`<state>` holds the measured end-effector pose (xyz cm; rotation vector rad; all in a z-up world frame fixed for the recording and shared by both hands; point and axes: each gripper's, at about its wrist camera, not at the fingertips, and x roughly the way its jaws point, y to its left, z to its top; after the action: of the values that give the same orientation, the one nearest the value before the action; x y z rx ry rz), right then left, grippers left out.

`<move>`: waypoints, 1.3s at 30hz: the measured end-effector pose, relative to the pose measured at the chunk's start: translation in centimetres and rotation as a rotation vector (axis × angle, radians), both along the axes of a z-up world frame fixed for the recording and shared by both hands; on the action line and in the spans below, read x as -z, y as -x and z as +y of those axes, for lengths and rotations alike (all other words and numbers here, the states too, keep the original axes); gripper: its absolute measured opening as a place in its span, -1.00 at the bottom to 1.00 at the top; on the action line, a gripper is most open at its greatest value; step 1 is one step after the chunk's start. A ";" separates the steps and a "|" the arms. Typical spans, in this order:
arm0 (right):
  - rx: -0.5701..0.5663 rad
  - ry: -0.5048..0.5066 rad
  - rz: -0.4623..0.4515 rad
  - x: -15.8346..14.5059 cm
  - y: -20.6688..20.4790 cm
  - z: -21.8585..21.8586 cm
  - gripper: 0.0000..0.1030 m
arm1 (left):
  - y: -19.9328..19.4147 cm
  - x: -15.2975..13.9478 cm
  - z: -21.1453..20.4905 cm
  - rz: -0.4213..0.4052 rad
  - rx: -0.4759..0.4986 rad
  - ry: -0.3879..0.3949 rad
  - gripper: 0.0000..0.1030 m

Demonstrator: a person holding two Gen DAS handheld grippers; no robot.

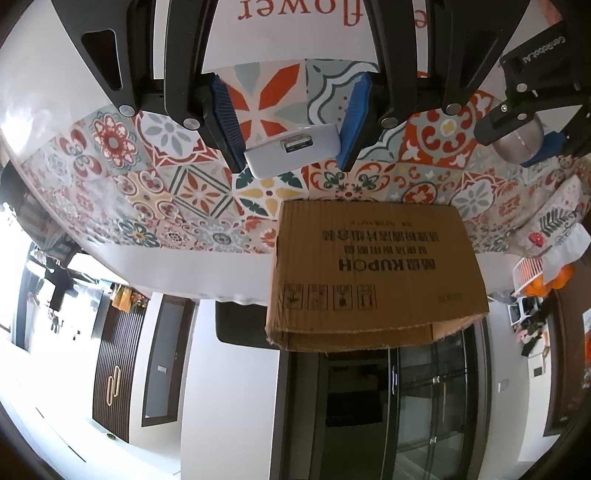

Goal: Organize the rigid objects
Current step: 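Carry the silver speaker and white charger with both grippers over the box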

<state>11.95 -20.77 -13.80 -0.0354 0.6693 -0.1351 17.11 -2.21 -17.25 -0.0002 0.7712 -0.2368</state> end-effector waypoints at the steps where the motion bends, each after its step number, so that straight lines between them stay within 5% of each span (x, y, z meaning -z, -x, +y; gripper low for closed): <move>1: -0.001 -0.002 -0.004 -0.2 0.0 0.0 0.00 | 0.0 -0.3 0.0 -0.005 0.000 0.000 0.25; 39: -0.046 -0.040 -0.278 -13.4 -2.1 0.4 0.00 | -3.8 -14.1 -0.2 -0.230 -0.003 0.011 0.25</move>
<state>14.03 -20.41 -0.43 0.0065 0.3929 -0.0805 20.89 -2.46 -3.13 0.0150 0.5412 -0.2334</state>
